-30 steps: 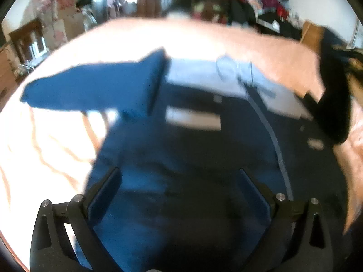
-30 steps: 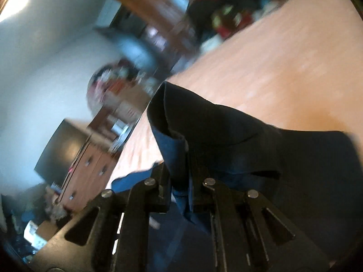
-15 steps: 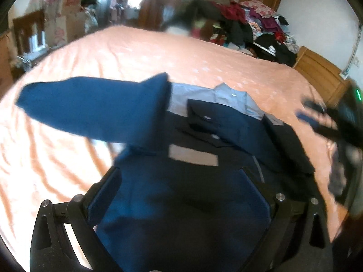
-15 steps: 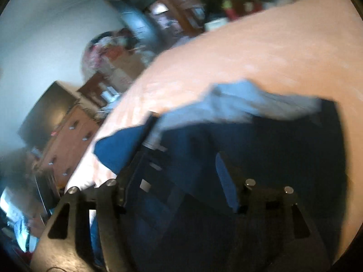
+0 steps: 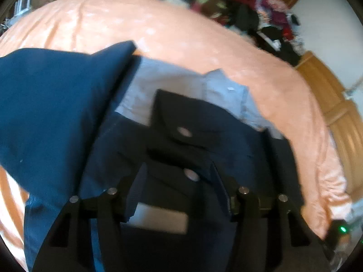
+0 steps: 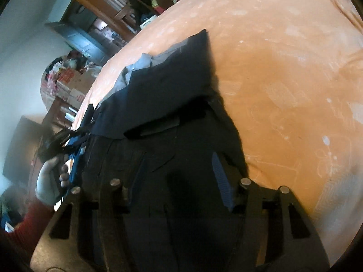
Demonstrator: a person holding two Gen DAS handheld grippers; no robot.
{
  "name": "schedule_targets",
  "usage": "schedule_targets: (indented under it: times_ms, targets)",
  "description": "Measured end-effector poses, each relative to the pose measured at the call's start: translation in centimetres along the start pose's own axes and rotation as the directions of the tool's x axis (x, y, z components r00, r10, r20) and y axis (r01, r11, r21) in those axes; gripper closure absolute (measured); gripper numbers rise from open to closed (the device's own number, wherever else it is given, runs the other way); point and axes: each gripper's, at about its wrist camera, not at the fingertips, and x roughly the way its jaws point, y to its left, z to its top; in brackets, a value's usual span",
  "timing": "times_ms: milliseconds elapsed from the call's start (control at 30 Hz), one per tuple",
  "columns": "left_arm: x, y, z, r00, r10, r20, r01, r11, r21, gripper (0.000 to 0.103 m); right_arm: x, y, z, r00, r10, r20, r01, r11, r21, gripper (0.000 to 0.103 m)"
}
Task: Fold small clothes
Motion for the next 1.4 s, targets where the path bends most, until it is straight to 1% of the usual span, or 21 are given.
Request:
schedule_targets:
  times_ms: [233,300,367,433,500,533,600,633,700,767,833,867,900,967,1033,1100,1133,1200,1267,1333,1400]
  targets:
    - [1.5,-0.4,1.1,0.999,0.04,0.035,-0.04,0.999,-0.01,0.048,1.0,-0.4,-0.1,1.0,0.012,-0.005,-0.012,1.0,-0.011,0.046]
    - [1.9,-0.8,1.6,0.998,0.041,0.041,-0.042,0.999,0.007,0.095,0.8,-0.4,-0.3,1.0,0.01,-0.004,-0.01,1.0,-0.013,0.046]
    - [0.9,-1.0,2.1,0.997,0.019,0.08,-0.02,1.0,0.012,0.096,0.6,-0.3,-0.3,1.0,0.01,-0.007,-0.01,1.0,-0.02,0.045]
    - [-1.7,-1.4,2.4,0.987,0.004,0.158,-0.011,0.999,0.043,0.096,-0.2,0.1,-0.1,1.0,0.018,0.008,-0.018,0.999,-0.038,0.045]
    - [-2.9,-0.8,2.4,0.978,0.031,0.206,-0.045,0.997,0.064,0.096,-1.1,0.6,0.6,0.999,0.025,0.039,-0.023,0.998,-0.055,0.047]
    - [-2.4,0.4,2.4,0.98,0.072,0.185,-0.081,0.996,0.043,0.096,-1.2,0.8,1.0,0.998,0.025,0.052,-0.022,0.998,-0.064,0.048]
    - [-1.0,2.5,2.2,0.988,0.088,0.126,-0.088,0.996,-0.004,0.096,-0.9,1.2,2.5,0.998,0.021,0.065,-0.015,0.996,-0.085,0.05]
    - [-0.3,3.1,2.0,0.99,0.092,0.104,-0.092,0.996,-0.005,0.096,-0.4,1.5,3.2,0.998,0.006,0.067,0.001,0.995,-0.1,0.056]
    - [0.2,3.1,1.3,0.989,0.104,0.102,-0.106,0.994,0.015,0.096,1.1,2.0,4.5,0.998,-0.027,0.061,0.035,0.989,-0.143,0.064]
    - [0.3,2.6,1.1,0.991,0.09,0.104,-0.093,0.995,0.028,0.096,2.9,2.5,5.7,0.998,-0.052,0.035,0.058,0.983,-0.175,0.066]
    - [0.2,2.6,1.1,0.991,0.084,0.102,-0.088,0.996,0.032,0.094,5.9,2.2,6.6,0.982,-0.184,-0.044,0.171,0.963,-0.207,0.067]
    - [0.2,2.7,1.1,0.992,0.08,0.1,-0.083,0.996,0.029,0.094,6.8,1.7,6.8,0.973,-0.222,-0.069,0.205,0.958,-0.2,0.067]
    - [0.2,2.8,1.0,0.993,0.069,0.096,-0.071,0.997,0.022,0.093,7.6,0.8,6.9,0.971,-0.219,-0.097,0.201,0.966,-0.164,0.067]
    - [0.0,2.9,0.7,0.994,0.056,0.096,-0.058,0.998,0.018,0.092,7.4,0.2,7.0,0.974,-0.21,-0.084,0.198,0.972,-0.128,0.069]
    - [0.1,3.0,0.5,0.993,0.057,0.099,-0.06,0.998,0.024,0.092,6.5,0.1,6.9,0.976,-0.214,-0.042,0.21,0.974,-0.087,0.064]
    - [0.1,3.2,0.2,0.993,0.062,0.101,-0.064,0.998,0.026,0.092,4.9,0.0,6.7,0.993,-0.112,0.026,0.113,0.993,-0.041,0.058]
    - [0.2,3.2,0.1,0.993,0.062,0.102,-0.065,0.998,0.026,0.092,4.6,0.1,6.6,0.992,-0.117,0.041,0.119,0.992,-0.043,0.049]
    - [0.2,3.2,0.0,0.992,0.063,0.105,-0.067,0.997,0.027,0.091,5.7,-0.2,6.4,0.984,-0.18,0.011,0.18,0.983,-0.047,0.044]
    - [0.2,3.2,-0.1,0.992,0.065,0.106,-0.068,0.997,0.026,0.091,7.2,-1.2,6.3,0.981,-0.19,-0.047,0.189,0.982,-0.02,0.053]
    - [0.1,3.2,-0.1,0.992,0.067,0.108,-0.07,0.997,0.026,0.091,7.5,-1.1,6.3,0.982,-0.182,-0.053,0.18,0.983,-0.035,0.088]
    - [0.2,3.0,-0.1,0.991,0.075,0.107,-0.078,0.997,0.026,0.09,6.9,-1.5,6.2,0.985,-0.172,-0.031,0.171,0.985,-0.016,0.09]
